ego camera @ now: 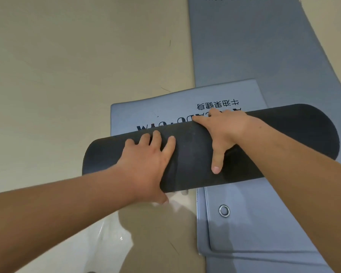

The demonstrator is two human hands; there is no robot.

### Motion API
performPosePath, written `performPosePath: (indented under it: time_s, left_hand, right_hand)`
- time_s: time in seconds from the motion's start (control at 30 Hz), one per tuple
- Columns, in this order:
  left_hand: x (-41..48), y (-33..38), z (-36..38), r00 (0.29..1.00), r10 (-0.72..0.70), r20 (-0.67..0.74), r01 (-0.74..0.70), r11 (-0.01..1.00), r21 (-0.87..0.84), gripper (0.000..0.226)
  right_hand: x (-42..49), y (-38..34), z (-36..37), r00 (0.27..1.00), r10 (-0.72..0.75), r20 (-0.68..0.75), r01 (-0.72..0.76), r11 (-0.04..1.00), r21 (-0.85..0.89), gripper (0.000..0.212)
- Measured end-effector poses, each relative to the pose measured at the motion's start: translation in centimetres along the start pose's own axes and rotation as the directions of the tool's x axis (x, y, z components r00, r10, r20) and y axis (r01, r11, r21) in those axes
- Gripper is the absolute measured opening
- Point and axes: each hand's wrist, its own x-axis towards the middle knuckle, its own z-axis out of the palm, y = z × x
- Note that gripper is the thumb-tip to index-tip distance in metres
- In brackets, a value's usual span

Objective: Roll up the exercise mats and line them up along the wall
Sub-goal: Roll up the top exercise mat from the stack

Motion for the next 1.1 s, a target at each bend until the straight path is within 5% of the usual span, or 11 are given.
performPosePath:
  time_s: [0.07,0.27,0.43,0.57,0.73,0.83,0.97,1.1]
  left_hand:
    - [0.3,-0.4,1.8,0.999,-0.036,0.000,0.036,0.999,-0.018,0.150]
    - [3.1,-4.3,1.2,0.995,0.044,-0.093,-0.055,0.992,-0.118,0.140]
    - [5.3,-7.6,-1.7,0.997,0.072,0.019,-0.062,0.940,-0.335,0.123]
    - [5.6,-7.5,-2.7,0.990,0.091,0.109,-0.034,0.898,-0.438,0.112]
    - [3.8,-5.6,0.1,0.942,0.228,0.246,0.002,0.729,-0.684,0.096]
    - [3.4,-6.1,2.0,0.912,0.300,0.281,0.069,0.562,-0.824,0.087]
    - [4.4,-9.5,2.5,0.957,0.156,0.245,0.140,0.492,-0.859,0.090]
    - [4.0,-11.4,0.4,0.986,-0.028,0.166,0.142,0.667,-0.732,0.104]
  right_hand:
    - [0.1,0.2,-0.2,1.000,-0.002,-0.022,0.004,0.997,0.071,0.160]
    - [-1.8,1.4,0.8,0.976,0.041,-0.214,0.006,0.977,0.212,0.124]
    - [-1.0,0.0,1.8,0.973,0.089,-0.214,-0.088,0.996,0.016,0.155]
    - [-0.5,0.1,1.1,0.959,0.058,-0.279,-0.063,0.998,-0.009,0.144]
    - [-1.9,1.6,0.3,0.996,-0.023,-0.086,0.022,1.000,-0.006,0.140]
    - [-3.0,0.7,0.0,0.995,0.068,-0.070,-0.069,0.998,-0.002,0.127]
    - [-2.6,-0.8,0.2,0.962,0.147,-0.232,-0.128,0.987,0.093,0.092]
    - [-1.0,-0.6,0.9,0.948,0.076,-0.308,-0.033,0.989,0.144,0.073]
